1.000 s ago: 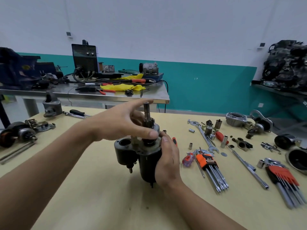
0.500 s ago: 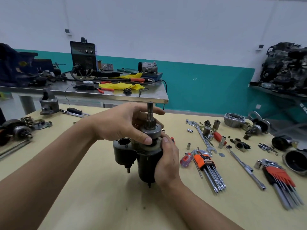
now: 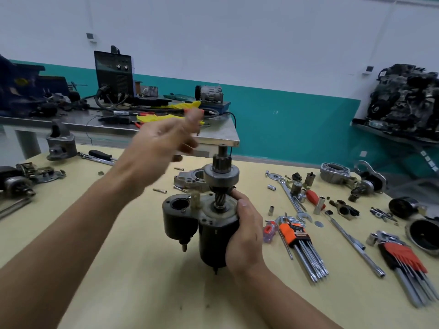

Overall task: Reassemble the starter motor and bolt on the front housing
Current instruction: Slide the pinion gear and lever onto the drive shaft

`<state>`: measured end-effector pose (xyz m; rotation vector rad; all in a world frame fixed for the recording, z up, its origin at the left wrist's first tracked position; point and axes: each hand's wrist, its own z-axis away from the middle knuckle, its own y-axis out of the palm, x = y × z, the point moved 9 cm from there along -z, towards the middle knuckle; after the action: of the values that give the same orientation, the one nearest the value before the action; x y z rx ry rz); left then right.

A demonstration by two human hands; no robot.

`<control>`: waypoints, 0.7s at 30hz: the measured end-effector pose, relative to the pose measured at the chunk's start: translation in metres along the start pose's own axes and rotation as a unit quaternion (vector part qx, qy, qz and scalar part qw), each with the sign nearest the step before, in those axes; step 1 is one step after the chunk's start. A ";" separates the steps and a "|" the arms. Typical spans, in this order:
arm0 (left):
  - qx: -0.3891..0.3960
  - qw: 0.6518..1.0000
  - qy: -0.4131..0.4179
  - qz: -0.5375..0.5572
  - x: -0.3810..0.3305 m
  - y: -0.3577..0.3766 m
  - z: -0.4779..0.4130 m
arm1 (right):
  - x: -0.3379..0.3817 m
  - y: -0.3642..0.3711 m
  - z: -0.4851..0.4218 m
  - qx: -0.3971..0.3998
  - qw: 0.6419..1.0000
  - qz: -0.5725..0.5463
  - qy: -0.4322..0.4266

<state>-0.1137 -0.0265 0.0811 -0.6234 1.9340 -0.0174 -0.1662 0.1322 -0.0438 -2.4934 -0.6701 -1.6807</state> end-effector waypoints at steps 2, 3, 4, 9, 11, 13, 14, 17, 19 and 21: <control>-0.078 0.996 -0.046 -0.001 0.040 -0.034 -0.013 | -0.001 -0.001 -0.001 -0.004 1.000 -0.012 0.002; -0.115 0.990 -0.066 -0.040 0.063 -0.047 -0.015 | -0.001 -0.002 -0.001 -0.006 1.000 -0.019 0.003; -0.143 0.982 -0.081 -0.094 0.088 -0.056 -0.014 | -0.002 -0.002 -0.002 -0.008 1.000 -0.020 0.003; -0.149 0.944 -0.071 -0.287 0.168 -0.054 0.003 | -0.003 -0.002 -0.003 0.004 1.000 -0.002 -0.014; -0.130 0.944 -0.072 -0.294 0.178 -0.047 0.006 | 0.000 -0.001 -0.003 0.010 0.999 -0.002 -0.034; -0.108 0.948 -0.067 -0.292 0.179 -0.040 0.007 | 0.002 -0.004 -0.004 0.007 0.999 -0.006 -0.048; -0.099 0.949 -0.066 -0.291 0.179 -0.039 0.009 | 0.004 -0.005 -0.004 0.004 0.999 -0.011 -0.049; -0.109 0.953 -0.065 -0.276 0.174 -0.042 0.018 | 0.007 -0.018 -0.004 -0.012 0.998 -0.021 -0.051; -0.123 0.954 -0.057 -0.266 0.167 -0.042 0.021 | 0.009 -0.034 0.000 -0.027 0.999 -0.024 -0.037; -0.116 0.956 -0.052 -0.265 0.163 -0.034 0.022 | 0.009 -0.059 0.006 -0.063 0.998 -0.012 -0.011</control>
<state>-0.1313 -0.1202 -0.0572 -1.2626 1.6296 -0.0931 -0.1806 0.1905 -0.0490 -2.6017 -0.6165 -1.7595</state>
